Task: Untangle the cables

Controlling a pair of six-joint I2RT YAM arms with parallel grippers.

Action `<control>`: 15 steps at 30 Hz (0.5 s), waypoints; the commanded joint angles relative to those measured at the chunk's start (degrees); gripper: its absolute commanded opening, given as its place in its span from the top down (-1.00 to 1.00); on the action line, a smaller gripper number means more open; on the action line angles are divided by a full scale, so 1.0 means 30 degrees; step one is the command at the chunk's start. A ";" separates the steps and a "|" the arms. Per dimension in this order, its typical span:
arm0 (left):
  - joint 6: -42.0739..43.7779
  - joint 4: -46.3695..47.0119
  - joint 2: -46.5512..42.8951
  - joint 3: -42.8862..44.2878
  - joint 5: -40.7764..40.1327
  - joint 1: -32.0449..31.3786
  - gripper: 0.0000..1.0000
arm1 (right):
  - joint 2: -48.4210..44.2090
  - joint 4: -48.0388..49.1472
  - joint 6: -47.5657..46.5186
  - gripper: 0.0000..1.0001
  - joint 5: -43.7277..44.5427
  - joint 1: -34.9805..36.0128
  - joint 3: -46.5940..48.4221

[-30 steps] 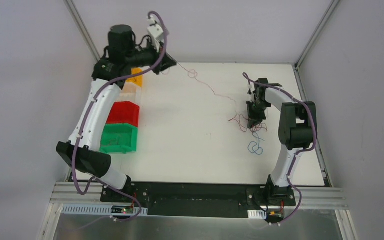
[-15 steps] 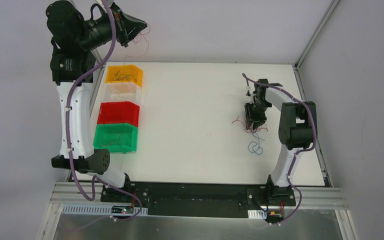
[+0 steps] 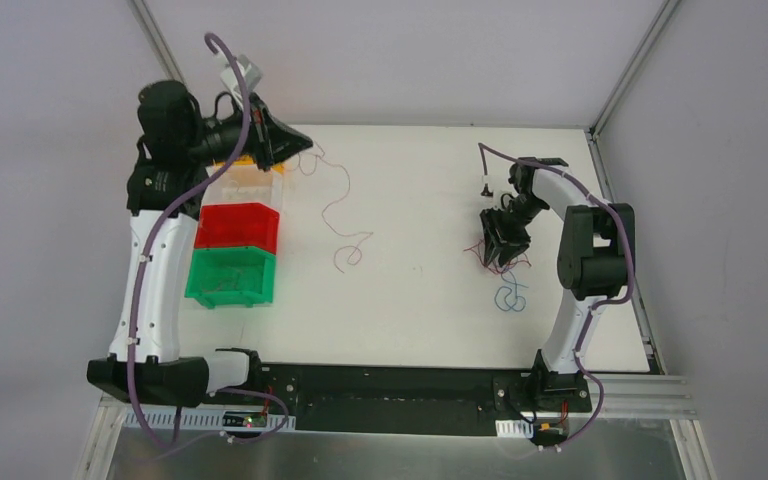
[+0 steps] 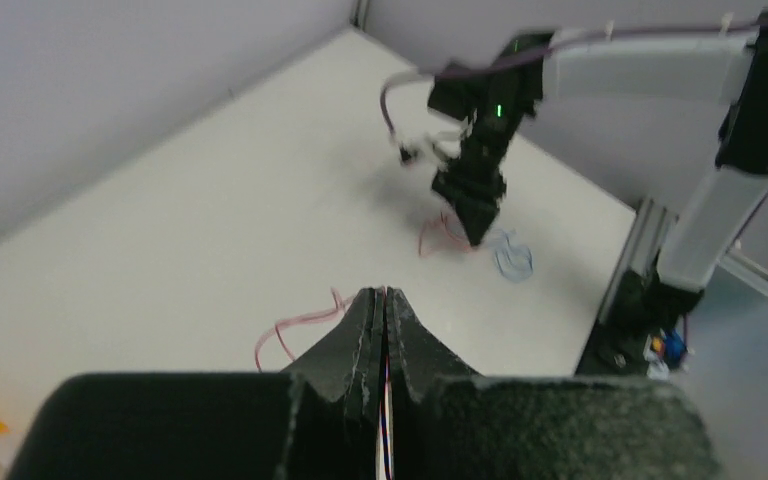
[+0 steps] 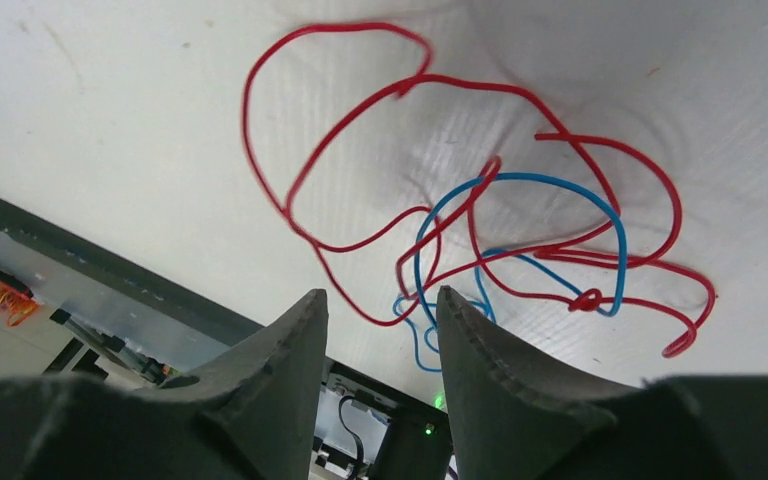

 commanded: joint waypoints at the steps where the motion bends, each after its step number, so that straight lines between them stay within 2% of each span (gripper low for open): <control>1: 0.0851 0.0314 -0.1525 -0.5985 0.0480 -0.0706 1.00 | -0.1125 -0.2080 -0.1156 0.05 -0.1210 -0.0118 0.1177; 3: 0.2381 0.0156 -0.1902 -0.8998 -0.1105 -0.1718 1.00 | -0.1098 -0.2166 -0.1217 0.05 -0.1178 -0.0118 0.1273; 6: 0.4565 0.0116 -0.1216 -1.1310 -0.3528 -0.3210 1.00 | -0.1066 -0.2261 -0.1251 0.05 -0.1253 -0.0119 0.1341; 10: 0.5992 0.0525 0.1008 -1.2438 -0.5158 -0.5002 1.00 | -0.1124 -0.2412 -0.1057 0.05 -0.1605 -0.0108 0.1540; 15: 0.5921 0.1605 0.4487 -1.2618 -0.5882 -0.5814 1.00 | -0.1167 -0.2638 -0.0799 0.05 -0.2001 -0.0112 0.1843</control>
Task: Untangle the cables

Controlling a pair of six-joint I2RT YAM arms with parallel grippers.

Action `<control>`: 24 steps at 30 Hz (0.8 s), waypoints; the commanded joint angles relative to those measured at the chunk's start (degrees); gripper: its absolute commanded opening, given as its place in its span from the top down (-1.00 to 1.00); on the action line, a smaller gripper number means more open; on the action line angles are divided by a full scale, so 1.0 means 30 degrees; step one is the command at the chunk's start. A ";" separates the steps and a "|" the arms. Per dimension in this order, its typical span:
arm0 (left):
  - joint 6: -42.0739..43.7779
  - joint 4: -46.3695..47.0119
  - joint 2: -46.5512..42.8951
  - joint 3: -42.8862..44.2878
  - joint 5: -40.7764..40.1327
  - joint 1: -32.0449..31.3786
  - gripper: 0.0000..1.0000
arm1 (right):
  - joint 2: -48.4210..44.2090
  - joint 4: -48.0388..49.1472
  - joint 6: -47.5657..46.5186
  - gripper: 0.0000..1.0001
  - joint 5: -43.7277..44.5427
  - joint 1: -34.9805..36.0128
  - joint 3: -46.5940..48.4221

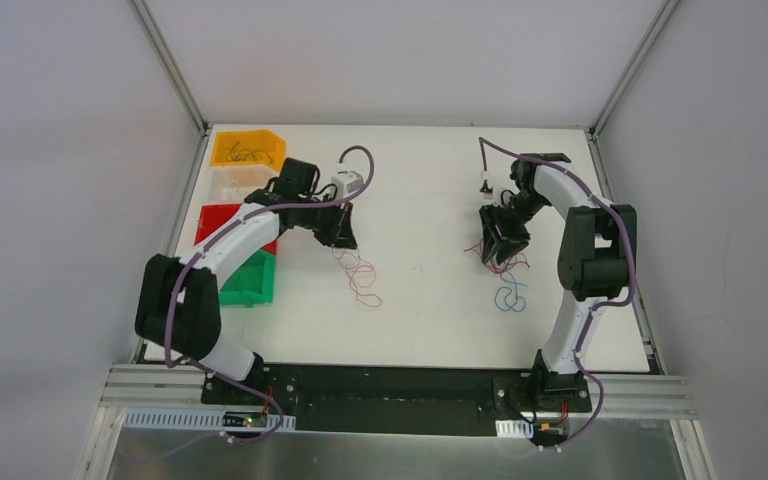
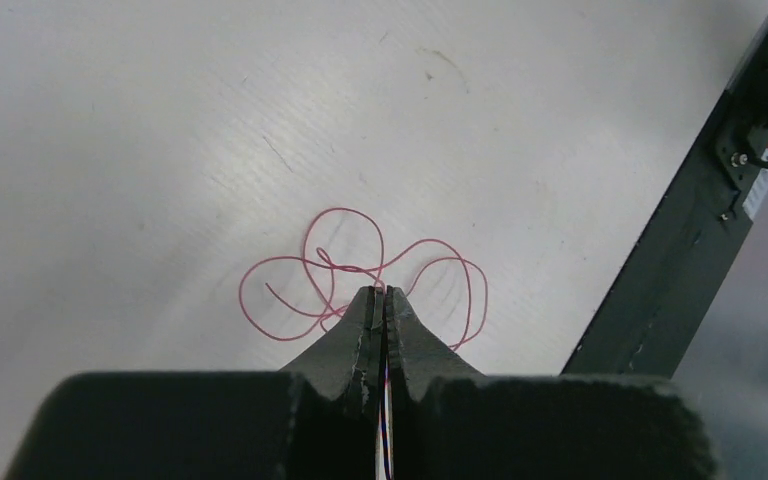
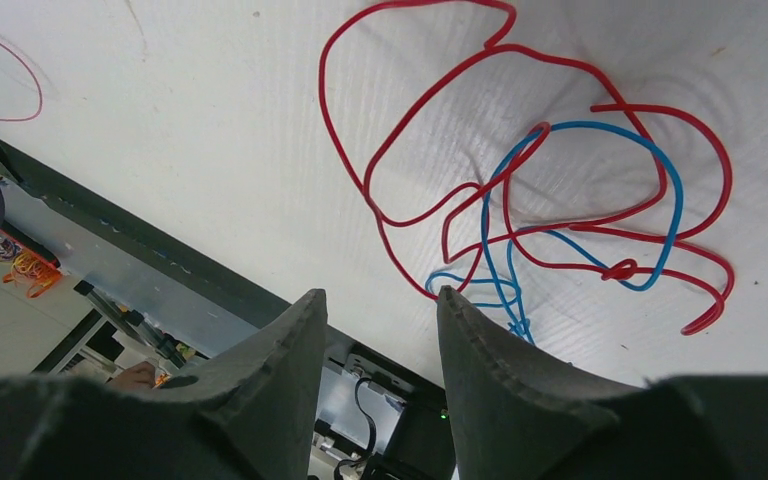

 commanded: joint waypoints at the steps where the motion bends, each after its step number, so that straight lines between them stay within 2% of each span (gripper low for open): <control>1: 0.1268 0.1282 0.2169 0.0112 -0.0892 -0.0504 1.00 | -0.1039 -0.0948 -0.0092 0.04 -0.0666 -0.0094 0.0712; 3: 0.1689 0.1060 0.2655 0.0140 0.0054 -0.0605 0.97 | -0.1225 -0.0950 -0.0168 0.04 -0.0568 -0.0093 0.0476; 4: 0.1826 0.0916 0.2652 0.0020 0.0618 -0.0648 0.86 | -0.1322 -0.0947 -0.0209 0.04 -0.0545 -0.0089 0.0343; 9: 0.3376 -0.0840 0.2547 -0.0260 0.2654 -0.0870 -0.01 | -0.1577 -0.0932 -0.0248 0.04 -0.0696 -0.0157 -0.0093; 13: 0.4044 -0.1832 0.2890 -0.0144 0.2856 -0.1227 -0.43 | -0.1397 -0.0947 -0.0200 0.05 -0.0771 -0.0168 0.0038; 24: 0.5345 -0.1926 0.3577 -0.0353 -0.0206 -0.3165 -0.67 | -0.1022 -0.1137 -0.0141 0.04 -0.0832 -0.0183 0.0199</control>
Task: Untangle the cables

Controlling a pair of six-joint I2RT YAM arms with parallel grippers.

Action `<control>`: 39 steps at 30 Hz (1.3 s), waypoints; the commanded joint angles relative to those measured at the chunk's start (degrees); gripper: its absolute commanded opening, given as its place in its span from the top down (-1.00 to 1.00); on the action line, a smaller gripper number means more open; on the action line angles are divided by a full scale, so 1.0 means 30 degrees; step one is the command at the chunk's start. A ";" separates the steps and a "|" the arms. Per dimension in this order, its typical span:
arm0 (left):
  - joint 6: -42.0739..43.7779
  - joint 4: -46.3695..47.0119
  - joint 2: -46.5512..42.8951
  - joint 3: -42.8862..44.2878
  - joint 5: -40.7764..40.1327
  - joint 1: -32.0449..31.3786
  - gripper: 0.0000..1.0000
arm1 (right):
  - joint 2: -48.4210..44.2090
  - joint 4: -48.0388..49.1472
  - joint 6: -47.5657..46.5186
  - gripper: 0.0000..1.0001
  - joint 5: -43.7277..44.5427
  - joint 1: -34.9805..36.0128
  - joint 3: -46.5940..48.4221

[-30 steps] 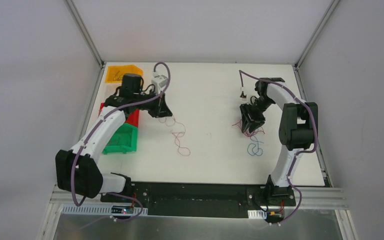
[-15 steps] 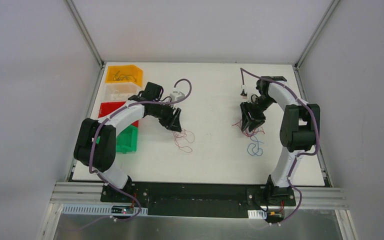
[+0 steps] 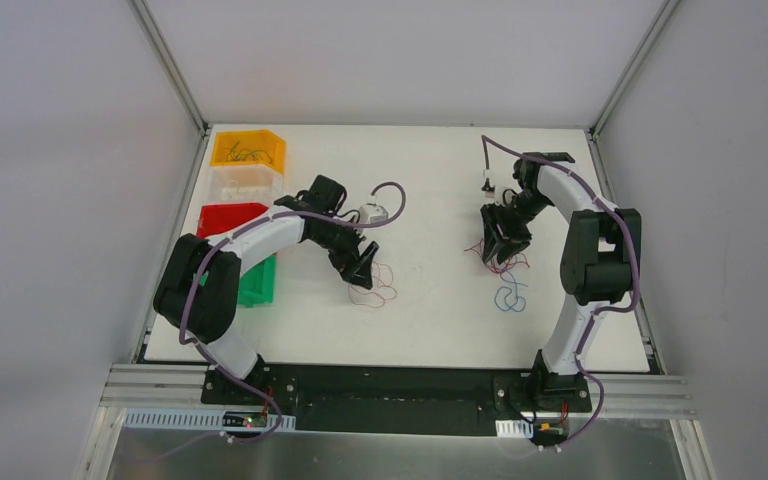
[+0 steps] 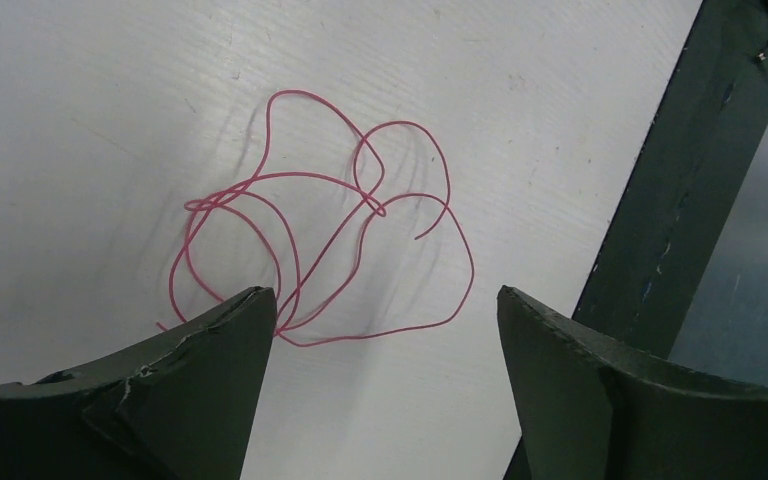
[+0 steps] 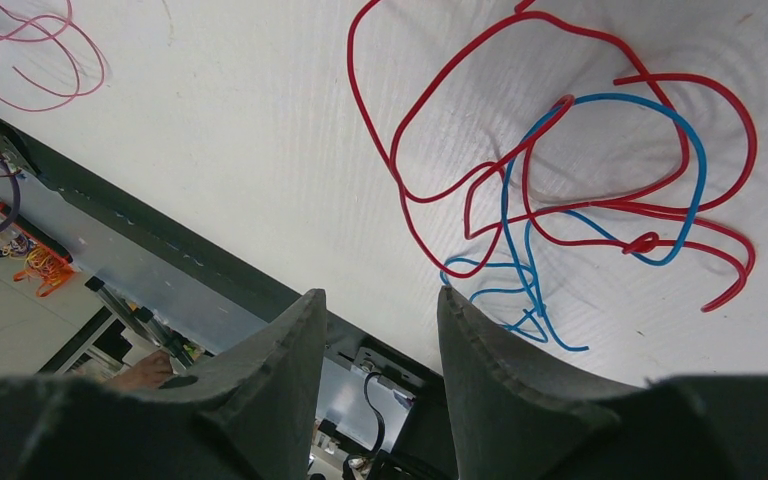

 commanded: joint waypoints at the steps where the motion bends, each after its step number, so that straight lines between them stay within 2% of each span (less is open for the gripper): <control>1: 0.1248 -0.0395 0.0149 -0.0043 -0.1552 -0.0959 -0.68 | -0.0338 -0.0778 -0.0188 0.04 -0.0379 -0.0090 0.0220; 8: 0.4136 -0.0909 -0.0338 -0.1101 -0.4819 -0.3611 -0.69 | -0.0451 -0.0795 -0.0267 0.04 -0.0288 -0.0113 0.0224; 19: 0.5271 -0.1019 -0.0037 -0.1716 -0.8243 -0.6576 -0.62 | -0.0512 -0.0871 -0.0390 0.04 -0.0309 -0.0146 0.0211; 21: 0.4590 -0.0580 0.0322 -0.1614 -0.9323 -0.6948 -0.51 | -0.0459 -0.0867 -0.0391 0.04 -0.0364 -0.0134 0.0262; 23: 0.3608 -0.0173 0.0682 -0.1292 -1.0250 -0.6995 -0.21 | -0.0427 -0.0868 -0.0389 0.04 -0.0425 -0.0148 0.0322; 27: 0.2967 0.0101 0.0194 -0.0872 -1.0824 -0.6647 0.82 | -0.0497 -0.0868 -0.0488 0.04 -0.0330 -0.0148 0.0390; 28: 0.2874 0.0103 -0.0235 -0.0816 -1.0534 -0.6351 1.00 | -0.0548 -0.0875 -0.0553 0.04 -0.0282 -0.0174 0.0402; 31: 0.2650 -0.0288 -0.1960 -0.0632 -0.9004 -0.4903 1.00 | -0.0727 -0.0897 -0.0732 0.04 -0.0161 -0.0232 0.0438; 34: 0.2831 -0.2145 -0.4080 0.0018 -0.6804 -0.2987 1.00 | -0.0780 -0.1045 -0.0878 0.04 -0.0093 -0.0337 0.0614; 36: 0.3624 -0.3915 -0.5491 0.0734 -0.4824 -0.1547 1.00 | -0.0735 -0.1198 -0.0953 0.04 -0.0131 -0.0381 0.0838; 39: 0.6493 -0.7756 -0.6996 0.1847 -0.2969 0.0619 1.00 | -0.0647 -0.1305 -0.0976 0.04 -0.0262 -0.0380 0.1076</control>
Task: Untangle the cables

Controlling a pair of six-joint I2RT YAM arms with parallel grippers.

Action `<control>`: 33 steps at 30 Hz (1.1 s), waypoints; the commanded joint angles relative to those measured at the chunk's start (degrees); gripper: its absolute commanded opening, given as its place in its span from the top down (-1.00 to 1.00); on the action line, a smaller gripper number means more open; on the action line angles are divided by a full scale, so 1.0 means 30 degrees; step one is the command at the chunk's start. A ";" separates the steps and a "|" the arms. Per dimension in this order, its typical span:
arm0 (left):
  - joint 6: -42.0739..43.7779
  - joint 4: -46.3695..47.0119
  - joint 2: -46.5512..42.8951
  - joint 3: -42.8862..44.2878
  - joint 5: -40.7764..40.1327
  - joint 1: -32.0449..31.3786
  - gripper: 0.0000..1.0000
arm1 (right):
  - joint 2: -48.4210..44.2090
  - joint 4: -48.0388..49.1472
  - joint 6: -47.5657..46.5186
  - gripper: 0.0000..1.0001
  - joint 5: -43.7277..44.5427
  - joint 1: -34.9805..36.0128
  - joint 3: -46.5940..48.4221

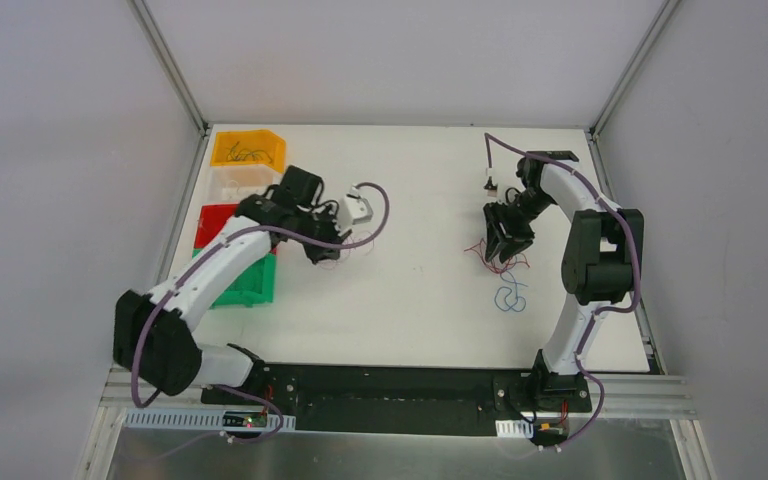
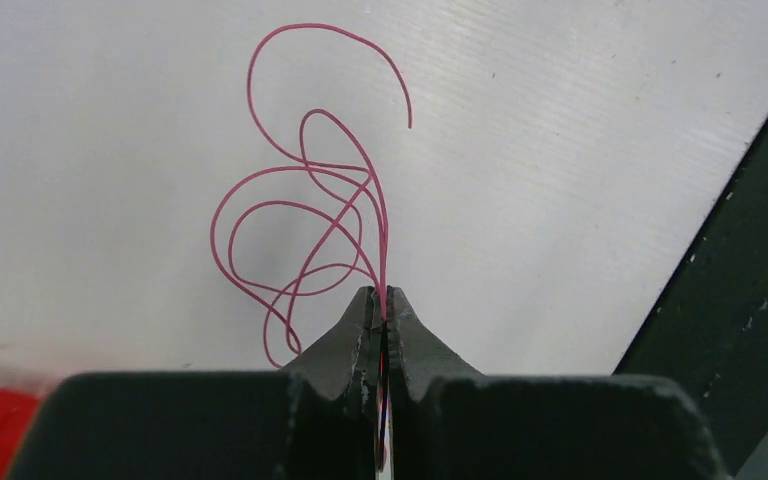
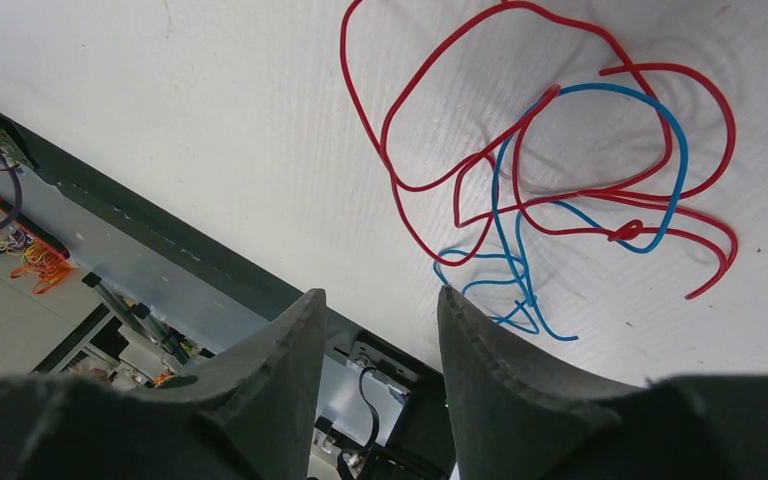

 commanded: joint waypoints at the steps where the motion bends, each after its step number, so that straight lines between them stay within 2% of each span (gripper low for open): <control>1: 0.4448 -0.6628 -0.2816 0.2281 0.4214 0.2881 1.00 | -0.0592 -0.1014 -0.0506 0.04 -0.0310 -0.0113 0.0976; 7: 1.0574 -1.4551 -0.2765 0.5265 0.5366 0.9222 1.00 | -0.0254 -0.1235 -0.0444 0.04 -0.0603 -0.0105 0.1226; 10: 1.4363 -1.7596 -0.2462 0.5891 0.4266 1.2412 1.00 | -0.0279 -0.1251 -0.0443 0.04 -0.0648 -0.0113 0.1244; 12: 1.6384 -1.8467 -0.2257 0.5621 0.3384 1.4128 1.00 | -0.0309 -0.1258 -0.0444 0.04 -0.0697 -0.0111 0.1229; 15: 1.7818 -1.7604 -0.1248 0.5059 0.2091 1.6337 1.00 | -0.0309 -0.1265 -0.0444 0.04 -0.0780 -0.0113 0.1168; 18: 1.8060 -1.5851 0.0370 0.4592 0.1058 1.7354 1.00 | -0.0350 -0.1280 -0.0418 0.04 -0.0859 -0.0113 0.1101; 23: 1.7731 -1.2179 0.2333 0.2858 0.0147 1.7484 1.00 | -0.0767 -0.1172 -0.0395 0.04 -0.0715 -0.0113 0.0612; 30: 1.6558 -0.8618 0.5022 0.1407 -0.1750 1.7480 1.00 | -0.1220 -0.1027 -0.0101 0.04 -0.0873 -0.0109 0.0071; 31: 1.6370 -0.8409 0.5176 0.1315 -0.1899 1.7483 0.97 | -0.1217 -0.1062 -0.0093 0.04 -0.0868 -0.0087 0.0086; 33: 1.5653 -0.8409 0.4933 0.1479 -0.1449 1.7462 0.61 | -0.1231 -0.1147 -0.0189 0.04 -0.0663 -0.0090 0.0195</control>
